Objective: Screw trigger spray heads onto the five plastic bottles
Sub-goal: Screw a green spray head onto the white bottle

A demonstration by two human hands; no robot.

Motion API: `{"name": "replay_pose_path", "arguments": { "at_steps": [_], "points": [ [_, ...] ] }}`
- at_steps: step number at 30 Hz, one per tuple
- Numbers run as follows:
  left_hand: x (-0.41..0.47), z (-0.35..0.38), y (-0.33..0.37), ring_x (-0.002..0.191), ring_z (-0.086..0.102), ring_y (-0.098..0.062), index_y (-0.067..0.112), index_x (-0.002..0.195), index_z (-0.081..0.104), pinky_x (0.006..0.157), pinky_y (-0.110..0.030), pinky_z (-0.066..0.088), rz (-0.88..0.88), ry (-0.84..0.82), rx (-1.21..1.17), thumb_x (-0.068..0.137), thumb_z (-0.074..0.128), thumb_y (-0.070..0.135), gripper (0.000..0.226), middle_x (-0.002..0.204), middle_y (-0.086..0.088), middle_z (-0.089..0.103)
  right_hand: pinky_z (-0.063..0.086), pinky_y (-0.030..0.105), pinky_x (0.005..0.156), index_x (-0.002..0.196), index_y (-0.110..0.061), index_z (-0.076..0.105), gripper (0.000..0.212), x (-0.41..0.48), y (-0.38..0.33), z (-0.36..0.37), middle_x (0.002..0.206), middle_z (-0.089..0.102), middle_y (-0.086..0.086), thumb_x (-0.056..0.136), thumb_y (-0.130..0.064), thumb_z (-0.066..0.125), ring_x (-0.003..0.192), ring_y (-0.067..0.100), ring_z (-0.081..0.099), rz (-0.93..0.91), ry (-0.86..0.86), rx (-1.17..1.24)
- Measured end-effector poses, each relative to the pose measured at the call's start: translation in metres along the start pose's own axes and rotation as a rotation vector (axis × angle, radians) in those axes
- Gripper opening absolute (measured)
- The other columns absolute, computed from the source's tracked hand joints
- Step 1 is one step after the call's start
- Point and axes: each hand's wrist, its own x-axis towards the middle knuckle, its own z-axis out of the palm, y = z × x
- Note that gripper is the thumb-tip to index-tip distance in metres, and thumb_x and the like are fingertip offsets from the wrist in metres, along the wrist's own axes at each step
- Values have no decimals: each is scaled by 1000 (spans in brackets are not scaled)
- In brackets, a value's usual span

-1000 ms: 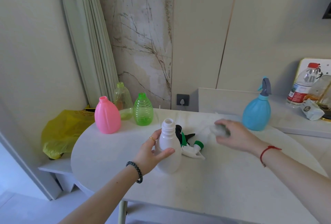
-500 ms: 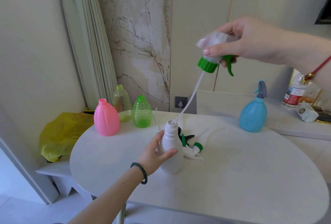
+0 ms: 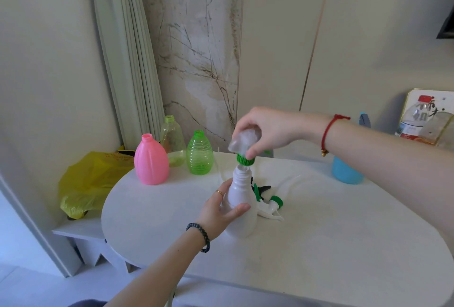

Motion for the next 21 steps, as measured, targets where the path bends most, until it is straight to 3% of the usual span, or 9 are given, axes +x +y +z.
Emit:
{"name": "replay_pose_path", "arguments": {
  "at_steps": [4,6,8,10,13,15,17,19,21],
  "points": [
    [2,1,-2,111,52,-5,50,115,35,92,-25,45,-11,10,4,74,67,39,54,119,14,56,51,31,65,99,-26,61,34,8,0,15,81,59,-9,70,-17,75,74,19,61,-29,-73,-91],
    [1,1,-1,104,52,7,57,108,34,83,-12,44,-11,6,15,74,67,39,51,114,21,55,54,35,66,96,-29,58,32,9,0,17,84,62,-3,70,-18,74,73,19,64,-18,-79,-94],
    [0,1,1,96,49,19,61,104,34,74,-2,42,-6,4,25,74,67,39,49,109,28,53,51,27,59,91,-26,59,29,9,-1,19,79,61,-4,68,-20,75,63,7,61,-9,-50,-91],
    [-1,2,2,92,48,24,60,103,34,70,1,40,7,10,37,75,67,38,49,107,30,52,51,32,60,90,-17,61,28,11,-3,23,79,63,-2,66,-25,74,70,14,62,41,13,-124],
    [-1,3,2,95,52,17,58,103,35,72,-2,41,15,18,31,75,67,36,48,109,25,55,54,33,57,96,-4,62,38,17,-7,33,88,70,14,69,-30,68,77,29,67,173,50,-193],
    [-1,3,1,102,53,6,57,105,35,76,-8,44,13,21,35,75,67,37,48,115,17,57,47,23,44,102,-1,60,46,18,-11,35,88,70,16,73,-35,68,66,26,67,238,30,-189],
    [0,3,1,102,54,6,56,105,36,77,-10,44,15,13,35,75,66,37,47,115,17,57,42,18,38,107,-1,57,57,16,-14,29,88,66,13,78,-50,60,56,20,59,270,-55,-157],
    [-1,2,2,95,53,17,56,104,37,73,-4,43,20,1,32,76,66,36,45,110,24,56,45,21,54,113,-2,56,59,13,-12,22,102,64,17,88,-53,41,70,20,56,285,-116,-46],
    [-2,2,4,91,52,21,58,102,37,71,-1,41,17,-5,28,76,66,36,44,107,26,55,48,27,63,124,-9,51,40,8,-2,12,117,60,19,96,-33,33,81,20,56,316,-48,229]
  ]
}}
